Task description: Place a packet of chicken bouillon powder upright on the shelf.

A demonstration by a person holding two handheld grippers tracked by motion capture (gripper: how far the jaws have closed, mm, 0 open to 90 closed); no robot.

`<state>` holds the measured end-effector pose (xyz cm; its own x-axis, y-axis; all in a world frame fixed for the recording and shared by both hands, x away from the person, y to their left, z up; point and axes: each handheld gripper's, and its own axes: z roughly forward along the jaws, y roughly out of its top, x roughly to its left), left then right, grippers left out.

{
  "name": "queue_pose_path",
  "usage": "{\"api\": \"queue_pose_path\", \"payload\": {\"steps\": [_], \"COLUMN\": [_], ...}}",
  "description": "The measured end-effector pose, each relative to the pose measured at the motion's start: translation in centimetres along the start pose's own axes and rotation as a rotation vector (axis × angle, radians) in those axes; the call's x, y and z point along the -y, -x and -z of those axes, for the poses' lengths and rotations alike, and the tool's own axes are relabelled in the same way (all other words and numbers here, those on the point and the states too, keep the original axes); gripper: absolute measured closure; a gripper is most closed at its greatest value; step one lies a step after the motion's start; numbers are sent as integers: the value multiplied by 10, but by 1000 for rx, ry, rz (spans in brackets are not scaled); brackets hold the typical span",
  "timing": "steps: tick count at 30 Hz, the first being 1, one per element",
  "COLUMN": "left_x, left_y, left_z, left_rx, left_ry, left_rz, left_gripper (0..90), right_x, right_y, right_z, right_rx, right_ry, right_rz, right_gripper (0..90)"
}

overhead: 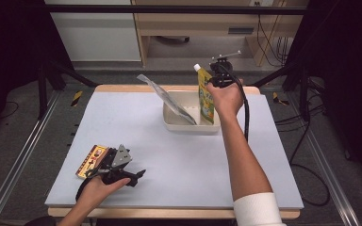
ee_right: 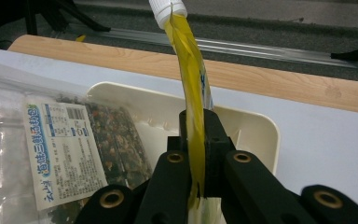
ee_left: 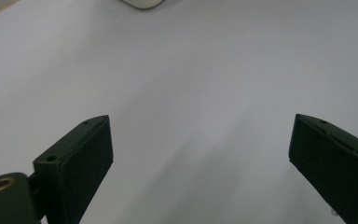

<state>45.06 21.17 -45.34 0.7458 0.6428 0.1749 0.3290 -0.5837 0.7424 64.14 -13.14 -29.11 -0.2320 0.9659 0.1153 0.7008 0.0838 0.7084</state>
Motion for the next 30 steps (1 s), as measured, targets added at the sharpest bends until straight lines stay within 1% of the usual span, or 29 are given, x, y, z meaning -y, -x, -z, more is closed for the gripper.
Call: {"api": "queue_pose_path", "payload": {"steps": [6, 9, 15, 19, 24, 25, 27, 30], "left_x": [0, 0, 0, 0, 0, 0, 0, 0], "left_y": [0, 1, 1, 1, 1, 1, 1, 0], "left_z": [0, -1, -1, -1, -1, -1, -1, -1], "left_rx": [1, 1, 2, 4, 3, 4, 1, -1], "left_ry": [-1, -3, -8, -9, -9, -6, -6, -6], "left_rz": [-3, -6, -9, -9, -8, -4, -3, -2], "left_gripper": [62, 62, 62, 62, 62, 62, 62, 62], "right_x": [7, 10, 13, 17, 24, 25, 27, 27], "right_y": [4, 5, 6, 5, 6, 6, 7, 4], "right_z": [-3, -3, -3, -4, -8, -9, -10, -10], "right_rx": [-13, -13, -17, -8, -5, -6, -8, -1], "right_ry": [13, 18, 14, 15, 5, 1, 10, 10], "right_rz": [-9, 2, 2, 21, 25, 19, 21, 44], "right_gripper": [900, 900, 900, 900, 900, 900, 900, 900]}}
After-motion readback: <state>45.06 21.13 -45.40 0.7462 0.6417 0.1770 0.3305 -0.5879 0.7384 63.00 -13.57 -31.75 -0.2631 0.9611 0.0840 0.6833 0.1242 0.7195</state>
